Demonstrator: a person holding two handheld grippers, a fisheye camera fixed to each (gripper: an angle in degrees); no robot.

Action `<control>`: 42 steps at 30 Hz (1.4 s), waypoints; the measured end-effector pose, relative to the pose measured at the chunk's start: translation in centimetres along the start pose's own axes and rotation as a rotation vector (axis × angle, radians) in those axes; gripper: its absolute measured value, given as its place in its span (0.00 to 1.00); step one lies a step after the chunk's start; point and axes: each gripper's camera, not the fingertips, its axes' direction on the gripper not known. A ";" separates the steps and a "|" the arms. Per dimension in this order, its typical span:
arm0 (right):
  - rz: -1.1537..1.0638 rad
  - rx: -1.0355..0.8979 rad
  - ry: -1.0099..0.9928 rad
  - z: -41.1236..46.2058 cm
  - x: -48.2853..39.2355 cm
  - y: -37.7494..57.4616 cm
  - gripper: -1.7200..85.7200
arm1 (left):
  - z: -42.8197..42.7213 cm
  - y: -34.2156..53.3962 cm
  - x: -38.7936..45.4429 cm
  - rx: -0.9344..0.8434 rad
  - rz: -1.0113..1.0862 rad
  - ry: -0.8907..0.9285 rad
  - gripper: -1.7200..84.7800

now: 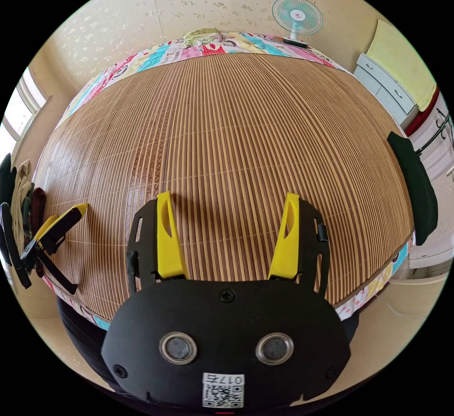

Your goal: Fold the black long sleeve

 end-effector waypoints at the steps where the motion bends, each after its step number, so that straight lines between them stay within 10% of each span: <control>1: 0.000 0.000 0.000 0.0 0.0 0.0 0.37 | 0.0 0.0 0.0 0.000 0.000 0.000 0.38; 42: 0.005 0.000 0.002 -0.1 -0.6 -0.2 0.37 | 0.1 0.3 0.6 0.000 -0.003 -0.001 0.38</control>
